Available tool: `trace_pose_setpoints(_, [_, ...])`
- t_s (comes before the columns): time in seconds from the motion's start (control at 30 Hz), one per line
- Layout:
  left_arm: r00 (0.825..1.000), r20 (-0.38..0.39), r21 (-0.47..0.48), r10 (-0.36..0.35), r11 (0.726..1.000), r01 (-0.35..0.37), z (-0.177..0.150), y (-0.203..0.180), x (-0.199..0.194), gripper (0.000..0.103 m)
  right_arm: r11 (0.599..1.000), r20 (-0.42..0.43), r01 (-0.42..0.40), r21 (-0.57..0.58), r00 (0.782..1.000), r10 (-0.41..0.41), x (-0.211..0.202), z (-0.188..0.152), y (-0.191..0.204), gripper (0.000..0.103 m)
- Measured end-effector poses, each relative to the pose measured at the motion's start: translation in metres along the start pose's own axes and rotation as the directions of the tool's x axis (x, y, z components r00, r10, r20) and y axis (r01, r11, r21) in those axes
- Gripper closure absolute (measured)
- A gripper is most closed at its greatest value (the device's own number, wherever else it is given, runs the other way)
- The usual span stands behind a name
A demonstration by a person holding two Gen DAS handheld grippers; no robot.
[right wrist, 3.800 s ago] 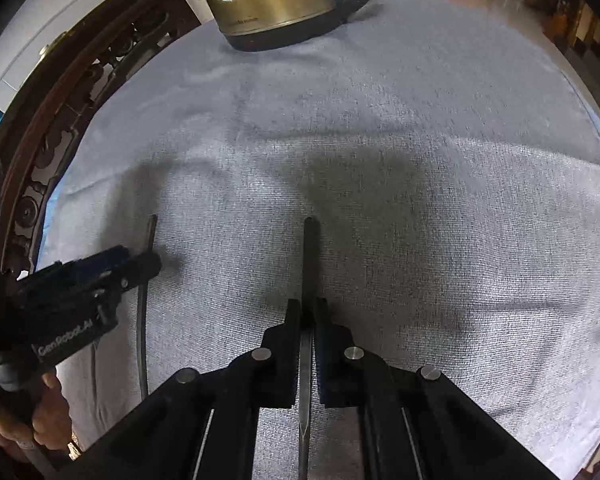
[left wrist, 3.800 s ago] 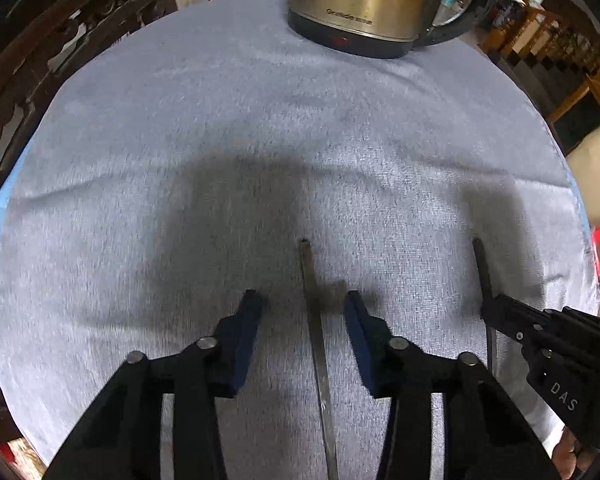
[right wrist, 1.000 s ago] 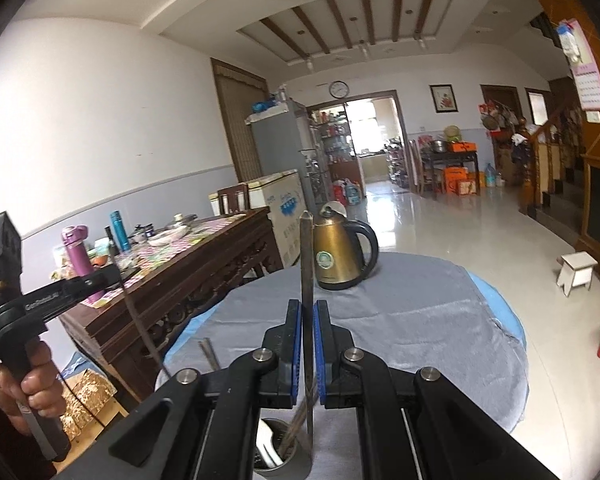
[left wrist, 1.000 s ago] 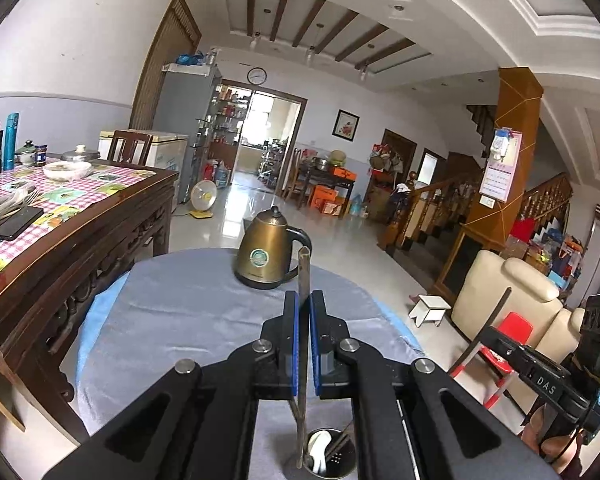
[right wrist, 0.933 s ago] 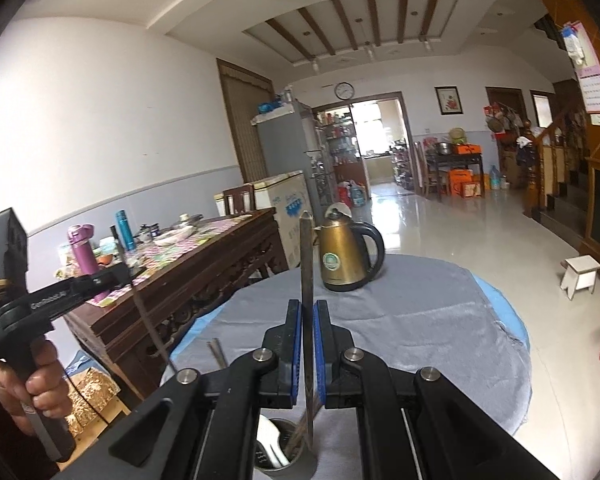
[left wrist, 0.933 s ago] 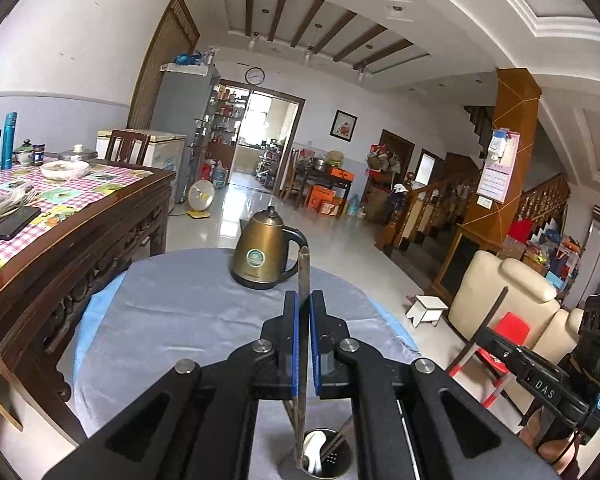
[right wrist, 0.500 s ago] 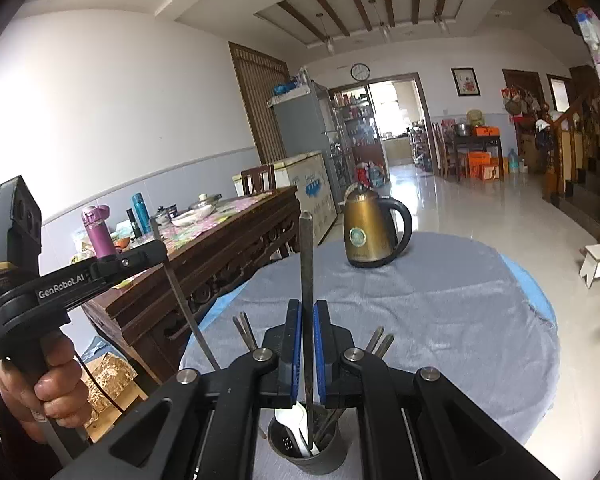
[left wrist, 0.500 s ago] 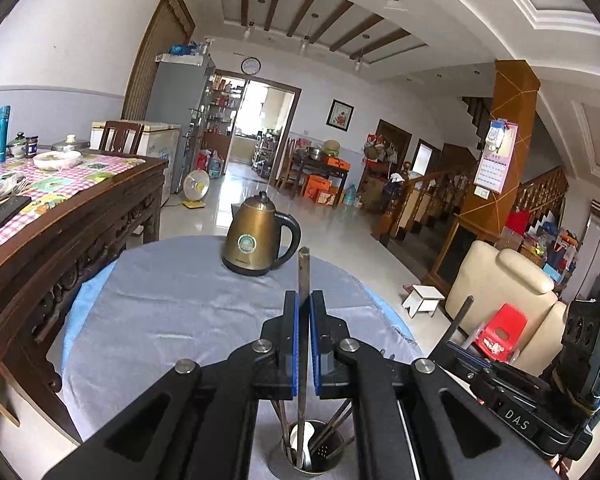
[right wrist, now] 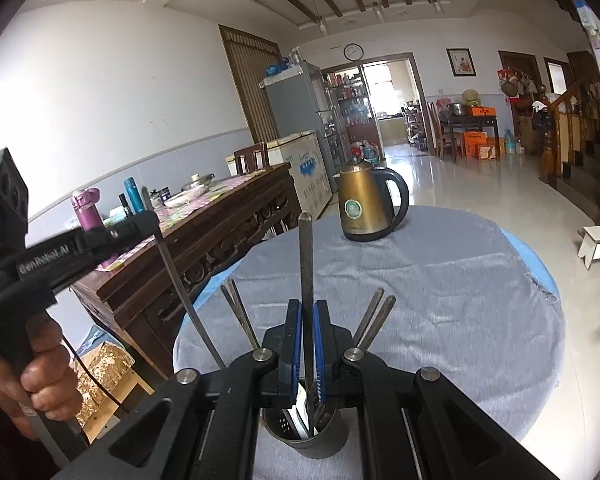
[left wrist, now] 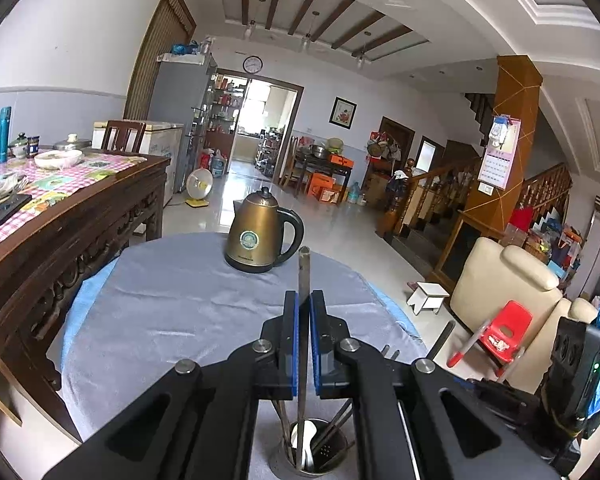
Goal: Organize utensils
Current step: 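Lower the chopsticks into the grey cup with both tools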
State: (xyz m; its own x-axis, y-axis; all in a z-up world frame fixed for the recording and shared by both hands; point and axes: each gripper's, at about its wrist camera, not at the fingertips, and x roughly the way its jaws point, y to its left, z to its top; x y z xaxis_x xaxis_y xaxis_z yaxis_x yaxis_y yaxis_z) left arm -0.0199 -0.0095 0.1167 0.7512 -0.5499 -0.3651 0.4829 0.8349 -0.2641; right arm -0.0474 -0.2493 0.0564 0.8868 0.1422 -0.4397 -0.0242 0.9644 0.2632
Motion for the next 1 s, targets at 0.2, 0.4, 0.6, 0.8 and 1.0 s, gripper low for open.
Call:
trace_pose_setpoints(0.2, [1.0, 0.0, -0.012, -0.001, 1.0, 0.001, 0.0, -0.004, 0.005, 0.098, 1.0, -0.02, -0.002, 0.015, 1.0, 0.002, 0.007, -0.006, -0.004, 0.096])
trace_pose_setpoints(0.4, [0.999, -0.029, 0.01, 0.021, 1.0, -0.021, -0.009, -0.009, 0.014, 0.098, 0.999, -0.041, -0.005, 0.037, 0.999, 0.007, 0.013, -0.012, -0.009, 0.096])
trace_pose_setpoints(0.6, [0.996, -0.076, 0.016, 0.036, 0.999, -0.035, -0.019, -0.01, 0.025, 0.098, 0.999, -0.065, -0.005, 0.051, 0.998, 0.008, 0.02, -0.019, -0.012, 0.096])
trace_pose_setpoints(0.8, [0.992, -0.121, 0.023, 0.043, 0.999, -0.041, -0.03, -0.011, 0.034, 0.098, 0.998, -0.093, -0.004, 0.065, 0.996, 0.01, 0.03, -0.027, -0.012, 0.096])
trace_pose_setpoints(1.0, [0.987, -0.152, 0.025, 0.05, 0.999, -0.047, -0.038, -0.012, 0.04, 0.098, 0.997, -0.12, 0.004, 0.079, 0.993, 0.005, 0.039, -0.034, -0.014, 0.096])
